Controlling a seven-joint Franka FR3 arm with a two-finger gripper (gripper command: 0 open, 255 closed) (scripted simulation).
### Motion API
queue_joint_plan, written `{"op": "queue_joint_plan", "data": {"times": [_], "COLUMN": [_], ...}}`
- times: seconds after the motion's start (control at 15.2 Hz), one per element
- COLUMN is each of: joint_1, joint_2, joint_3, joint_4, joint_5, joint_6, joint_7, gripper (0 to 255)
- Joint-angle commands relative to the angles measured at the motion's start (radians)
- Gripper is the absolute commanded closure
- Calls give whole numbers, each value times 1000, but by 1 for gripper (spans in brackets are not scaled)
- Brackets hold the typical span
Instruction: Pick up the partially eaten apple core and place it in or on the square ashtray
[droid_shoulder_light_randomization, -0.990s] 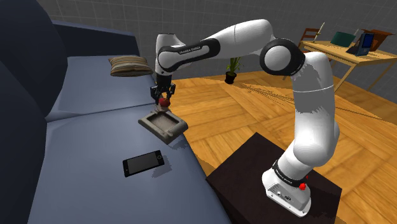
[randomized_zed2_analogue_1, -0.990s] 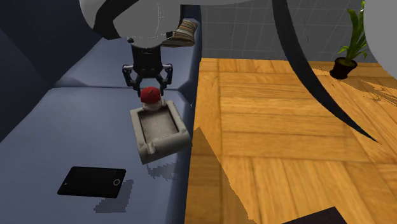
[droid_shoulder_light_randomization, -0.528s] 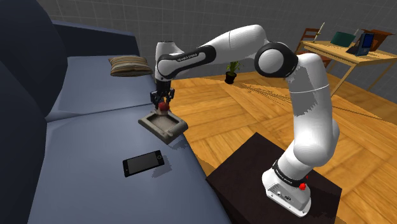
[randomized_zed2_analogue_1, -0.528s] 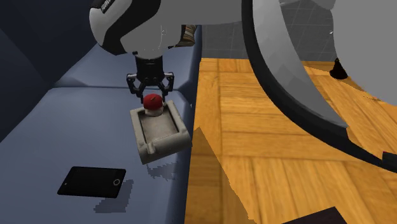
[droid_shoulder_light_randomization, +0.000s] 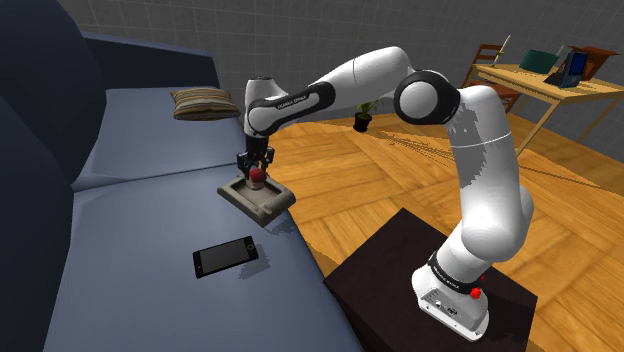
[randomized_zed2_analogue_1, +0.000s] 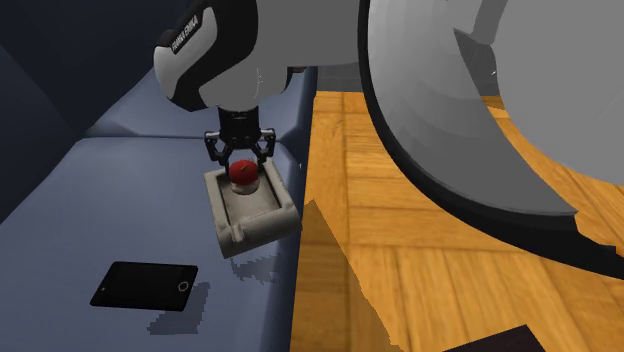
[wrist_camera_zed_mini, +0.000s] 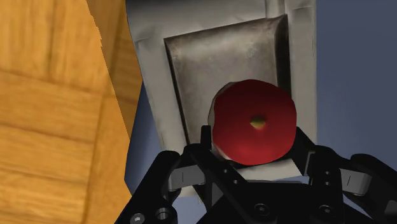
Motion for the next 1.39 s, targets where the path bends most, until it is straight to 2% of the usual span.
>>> {"op": "queue_joint_plan", "data": {"times": [0.0, 0.33, 0.4, 0.73, 0.99, 1.32], "joint_1": [1, 1, 1, 1, -12, -12], "joint_2": [4, 4, 4, 4, -53, -53], "joint_3": [-1, -1, -1, -1, 8, 8], "joint_4": [3, 3, 3, 3, 43, 43], "joint_5": [-1, -1, -1, -1, 13, 13], "joint_6": [2, 2, 2, 2, -94, -94], "joint_7": [0, 0, 0, 0, -8, -8], "gripper": [255, 255, 0, 0, 0, 0]}}
